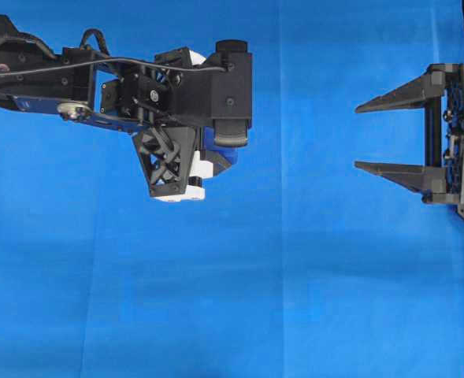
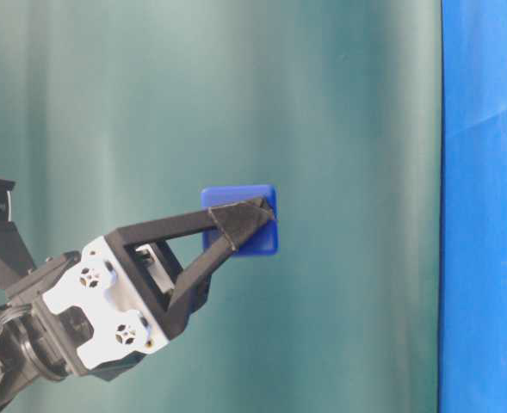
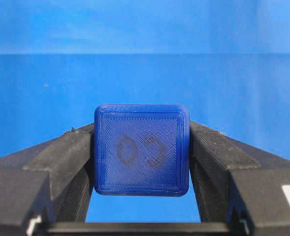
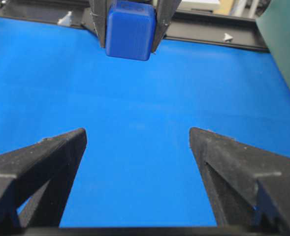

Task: Handover the blue block to the right arm after grasping it with the left arm, then place it in the designated position.
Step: 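Lift the cube with the left gripper and raise it upright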

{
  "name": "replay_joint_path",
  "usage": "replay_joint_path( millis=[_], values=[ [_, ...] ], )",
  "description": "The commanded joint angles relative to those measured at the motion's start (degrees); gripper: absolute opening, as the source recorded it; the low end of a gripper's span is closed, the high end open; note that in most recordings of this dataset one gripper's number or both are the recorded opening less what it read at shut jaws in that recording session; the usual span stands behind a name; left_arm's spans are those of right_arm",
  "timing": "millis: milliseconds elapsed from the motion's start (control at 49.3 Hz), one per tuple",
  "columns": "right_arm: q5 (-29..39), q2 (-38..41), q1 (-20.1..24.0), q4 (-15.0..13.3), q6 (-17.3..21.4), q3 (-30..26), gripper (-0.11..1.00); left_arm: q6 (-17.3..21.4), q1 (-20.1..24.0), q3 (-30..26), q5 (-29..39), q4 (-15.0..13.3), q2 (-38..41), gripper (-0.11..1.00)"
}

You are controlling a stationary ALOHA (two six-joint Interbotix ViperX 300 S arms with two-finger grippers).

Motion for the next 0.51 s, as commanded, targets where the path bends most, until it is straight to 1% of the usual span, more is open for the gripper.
replay_joint_path(
  millis=[0,486],
  values=[
    [-0.5,0.3,0.0,0.1,0.1,-1.5,0.97,-0.1,-0.1,-0.9,-0.4,0.1,-2.0,0.48],
    [-0.4,0.3,0.0,0.1,0.1,-1.5,0.97,-0.1,-0.1,-0.6,-0.4,0.1,-2.0,0.48]
  ],
)
